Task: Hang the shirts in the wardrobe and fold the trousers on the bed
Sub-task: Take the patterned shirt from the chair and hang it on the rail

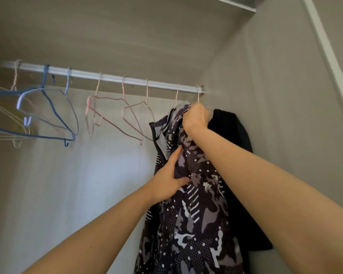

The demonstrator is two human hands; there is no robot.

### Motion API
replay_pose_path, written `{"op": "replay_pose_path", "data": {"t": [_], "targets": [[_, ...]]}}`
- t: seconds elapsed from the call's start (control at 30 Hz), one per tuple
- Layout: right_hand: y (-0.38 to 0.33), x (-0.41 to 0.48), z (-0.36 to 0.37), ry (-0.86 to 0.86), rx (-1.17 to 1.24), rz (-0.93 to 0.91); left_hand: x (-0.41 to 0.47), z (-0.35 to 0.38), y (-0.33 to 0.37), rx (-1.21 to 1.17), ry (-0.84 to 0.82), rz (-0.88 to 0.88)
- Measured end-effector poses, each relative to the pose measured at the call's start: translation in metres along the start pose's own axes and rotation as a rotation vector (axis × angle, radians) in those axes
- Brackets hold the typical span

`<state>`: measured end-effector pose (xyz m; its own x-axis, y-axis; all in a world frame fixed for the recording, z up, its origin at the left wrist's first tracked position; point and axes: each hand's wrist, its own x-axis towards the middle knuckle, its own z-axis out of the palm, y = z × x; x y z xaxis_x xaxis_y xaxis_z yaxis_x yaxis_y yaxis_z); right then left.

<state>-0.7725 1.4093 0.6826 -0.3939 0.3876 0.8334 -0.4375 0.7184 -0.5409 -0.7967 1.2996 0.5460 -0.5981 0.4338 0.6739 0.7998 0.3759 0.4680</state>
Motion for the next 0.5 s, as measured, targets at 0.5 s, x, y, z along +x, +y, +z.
{"op": "replay_pose_path", "data": {"t": [0.5], "targets": [[0.044, -0.074, -0.006, -0.006, -0.549, -0.560, -0.038, 0.012, -0.017, 0.025, 0.126, 0.030]]}}
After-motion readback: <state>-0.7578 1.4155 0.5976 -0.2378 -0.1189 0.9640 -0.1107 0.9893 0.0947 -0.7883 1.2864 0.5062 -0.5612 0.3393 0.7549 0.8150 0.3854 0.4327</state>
